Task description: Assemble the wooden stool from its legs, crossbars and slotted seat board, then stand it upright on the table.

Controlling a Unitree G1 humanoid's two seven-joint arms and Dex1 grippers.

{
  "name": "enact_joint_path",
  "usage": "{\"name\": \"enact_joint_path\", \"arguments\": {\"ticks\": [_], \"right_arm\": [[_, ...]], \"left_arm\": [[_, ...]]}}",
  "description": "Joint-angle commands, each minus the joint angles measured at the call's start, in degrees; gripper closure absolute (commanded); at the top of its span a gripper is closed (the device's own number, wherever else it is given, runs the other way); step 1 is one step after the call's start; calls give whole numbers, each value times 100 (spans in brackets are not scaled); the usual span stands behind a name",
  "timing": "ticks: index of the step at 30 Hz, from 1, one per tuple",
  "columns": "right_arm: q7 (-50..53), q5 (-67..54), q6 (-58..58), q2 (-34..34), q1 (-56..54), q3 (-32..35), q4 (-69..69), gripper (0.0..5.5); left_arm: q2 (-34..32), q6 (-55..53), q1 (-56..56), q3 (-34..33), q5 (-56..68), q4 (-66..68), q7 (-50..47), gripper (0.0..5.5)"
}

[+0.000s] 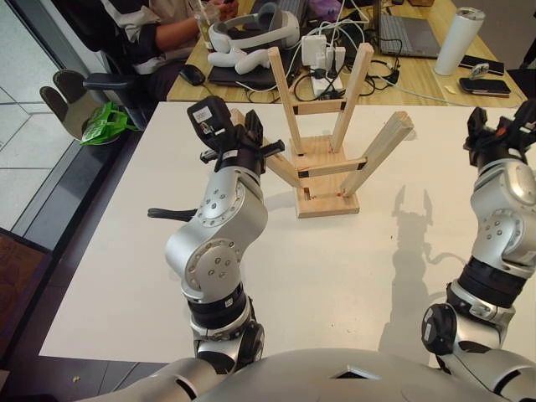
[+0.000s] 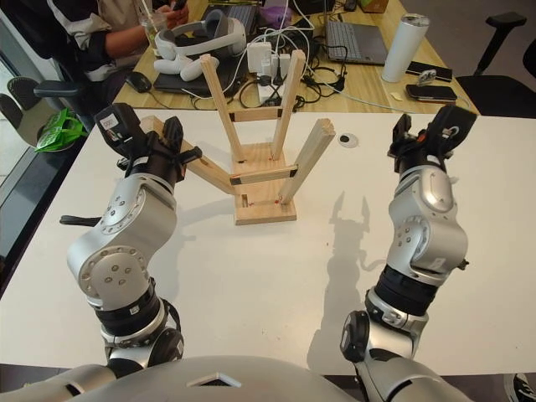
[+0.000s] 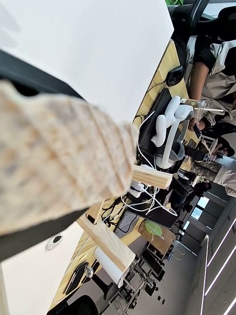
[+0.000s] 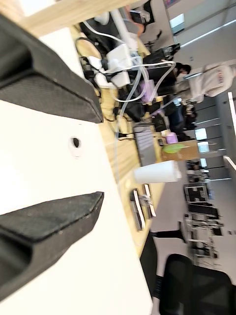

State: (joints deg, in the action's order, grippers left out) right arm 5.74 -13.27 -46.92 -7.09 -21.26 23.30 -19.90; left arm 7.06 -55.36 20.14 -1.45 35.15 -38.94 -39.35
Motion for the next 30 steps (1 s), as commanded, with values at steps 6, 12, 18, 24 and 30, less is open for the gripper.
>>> {"name": "enact_joint_path", "arguments": {"ticks": [6,12,18,24,30], "right_arm": [[88,-202,-497,242,125,-194,-384,294],[153,-201,-543,315,14,-200,-508,294],[173,-186,-519,300,-85,-297,-651,294],[161,-186,-555,270,-99,-379,-725,294],[150,-98,-510,183,-46,-474,-831,294]], "left_arm": [[1124,139,-989,93,391,458,-364,449],[940,194,-960,336,331,565,-418,449],[532,359,-828,549,-106,707,-348,449],[309,531,-784,741,-451,795,-237,449],[-57,-502,-442,921,-320,582,32,449]]}}
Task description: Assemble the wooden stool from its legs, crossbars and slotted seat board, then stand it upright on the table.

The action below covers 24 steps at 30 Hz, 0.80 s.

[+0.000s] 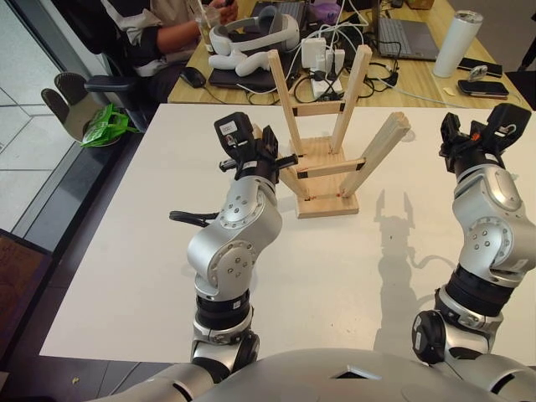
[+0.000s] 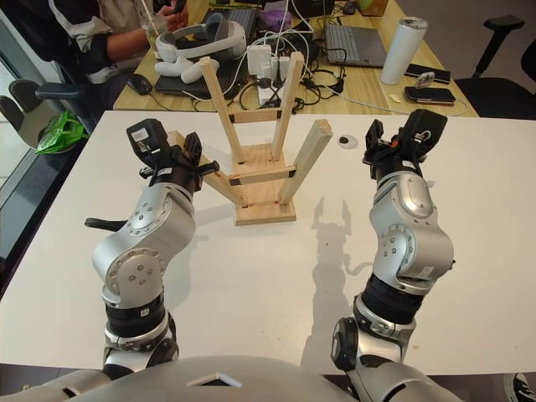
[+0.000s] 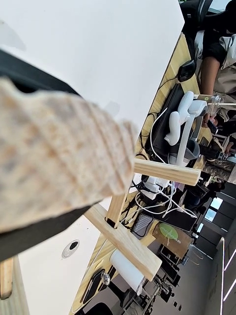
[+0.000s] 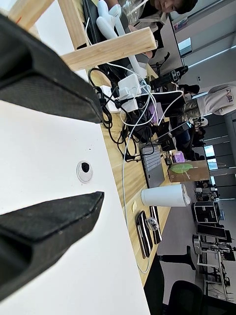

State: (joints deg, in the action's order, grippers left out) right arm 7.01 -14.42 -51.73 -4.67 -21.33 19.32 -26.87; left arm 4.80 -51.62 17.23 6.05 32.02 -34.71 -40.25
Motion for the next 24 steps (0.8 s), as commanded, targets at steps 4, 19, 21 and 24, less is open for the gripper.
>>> {"name": "enact_joint_path", "arguments": {"ticks": [4,19,21,24], "right_arm": [[40,55,44,4,26,-204,-202,294],[55,80,461,32,135,-342,-367,294],[26,111,532,-12,158,-419,-410,294],[19,160,614,-50,169,-484,-450,290]], "left_arm": [[128,-1207,237,326,-266,447,430,449],[379,-1491,-116,388,-823,839,1207,449],[-49,-1568,101,860,-1027,803,1448,449],[-418,-1616,399,1454,-1338,704,1746,448]]}}
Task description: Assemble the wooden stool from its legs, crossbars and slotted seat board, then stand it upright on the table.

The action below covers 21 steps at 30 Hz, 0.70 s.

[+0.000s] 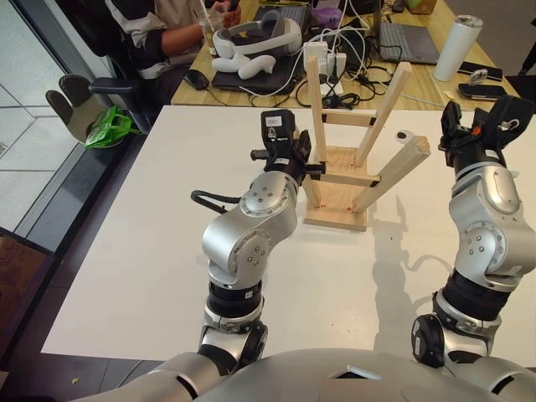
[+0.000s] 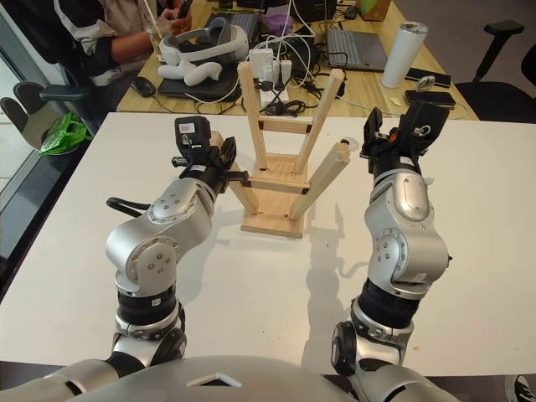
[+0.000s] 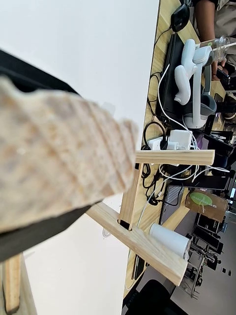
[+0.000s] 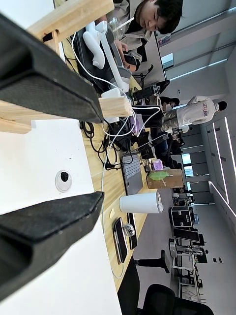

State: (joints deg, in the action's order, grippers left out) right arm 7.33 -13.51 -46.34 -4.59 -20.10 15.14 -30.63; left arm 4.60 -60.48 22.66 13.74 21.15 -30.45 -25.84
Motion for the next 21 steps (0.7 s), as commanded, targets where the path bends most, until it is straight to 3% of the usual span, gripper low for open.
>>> {"name": "enact_joint_path", "arguments": {"ticks": [1,14,17,21], "right_arm": [[-9,85,84,-52,52,-76,-84,290],[58,70,29,221,158,-195,0,290],[213,92,32,440,359,-97,12,290],[406,97,4,313,735,704,7,290]], "left_arm": [[-345,-751,-134,714,-262,258,372,446],[948,-1093,-812,-146,80,399,564,444],[807,-1078,-763,-165,4,327,480,444],[612,-1038,-678,-329,-127,160,382,444]]}}
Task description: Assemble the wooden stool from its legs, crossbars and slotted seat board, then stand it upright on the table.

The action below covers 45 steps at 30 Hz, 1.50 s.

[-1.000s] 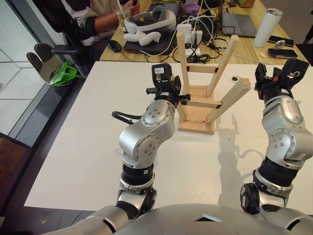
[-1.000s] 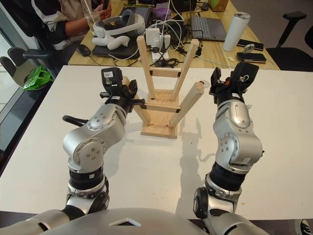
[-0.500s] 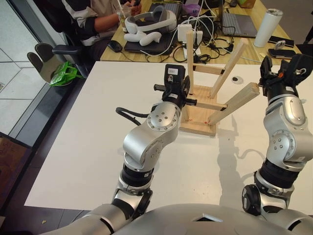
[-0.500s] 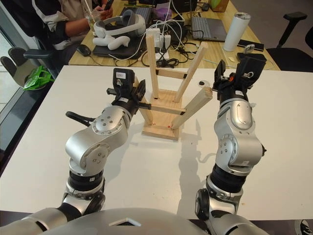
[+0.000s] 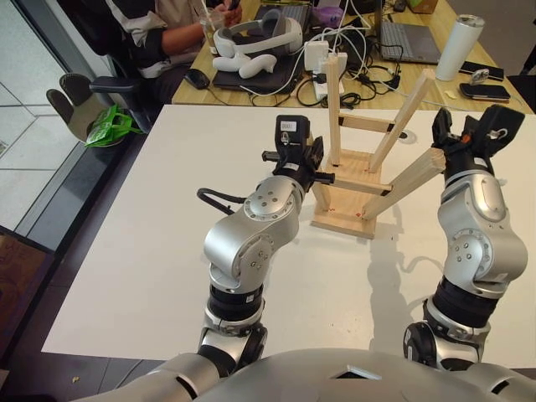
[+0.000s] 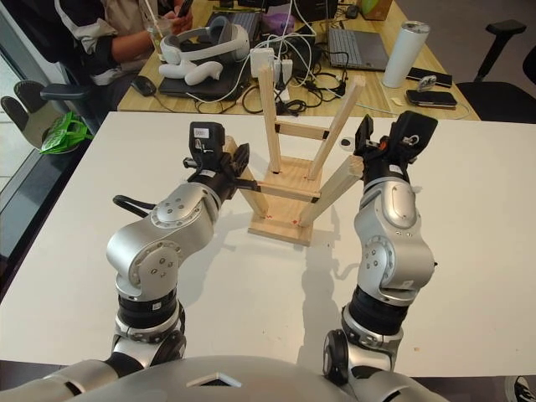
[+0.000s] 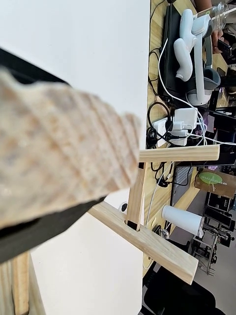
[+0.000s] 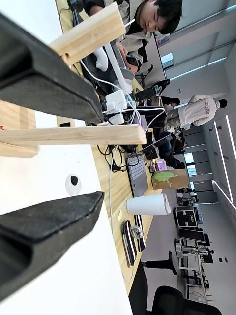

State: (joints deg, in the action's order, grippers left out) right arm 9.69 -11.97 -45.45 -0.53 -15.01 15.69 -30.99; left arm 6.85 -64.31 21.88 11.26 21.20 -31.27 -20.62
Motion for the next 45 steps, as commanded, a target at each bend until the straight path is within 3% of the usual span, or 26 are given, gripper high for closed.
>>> {"name": "enact_joint_path", "arguments": {"ticks": [1,4,6,9,13,15,23,24,30,35,40,45], "right_arm": [[244,-82,-66,-116,245,896,76,290],[546,-15,-308,-114,409,1481,205,290],[663,-22,-520,89,586,1440,58,290],[587,-196,-915,564,746,752,-189,290],[-141,-1024,-2007,1133,906,-900,-254,290],[-228,-1204,-2257,1166,934,-1233,-309,290],[76,-502,-1483,448,591,-618,-169,290],[96,-435,-1367,395,576,-546,-165,290],[102,-276,-945,369,621,-507,-158,290],[110,-190,-802,381,708,-528,-247,290],[137,-130,-632,394,745,-456,-264,290],[69,-90,-555,385,653,-580,-160,290]], "left_arm": [[386,-639,-588,-104,-162,213,-169,444],[331,-622,-532,-51,-231,170,-189,444],[281,-643,-492,-32,-244,164,-156,444],[200,-683,-399,-48,-238,200,-75,444],[163,-751,-297,8,-212,261,62,444],[190,-796,-303,53,-230,256,114,444],[198,-729,-439,-16,-382,159,281,444],[161,-653,-426,-41,-378,115,334,405],[9,-354,-216,-200,-433,-228,581,312],[32,-173,270,-1392,9,-685,923,251],[-844,686,1892,-3032,423,-339,1329,251],[-1369,1557,3530,-3333,483,1106,1466,251]]}}
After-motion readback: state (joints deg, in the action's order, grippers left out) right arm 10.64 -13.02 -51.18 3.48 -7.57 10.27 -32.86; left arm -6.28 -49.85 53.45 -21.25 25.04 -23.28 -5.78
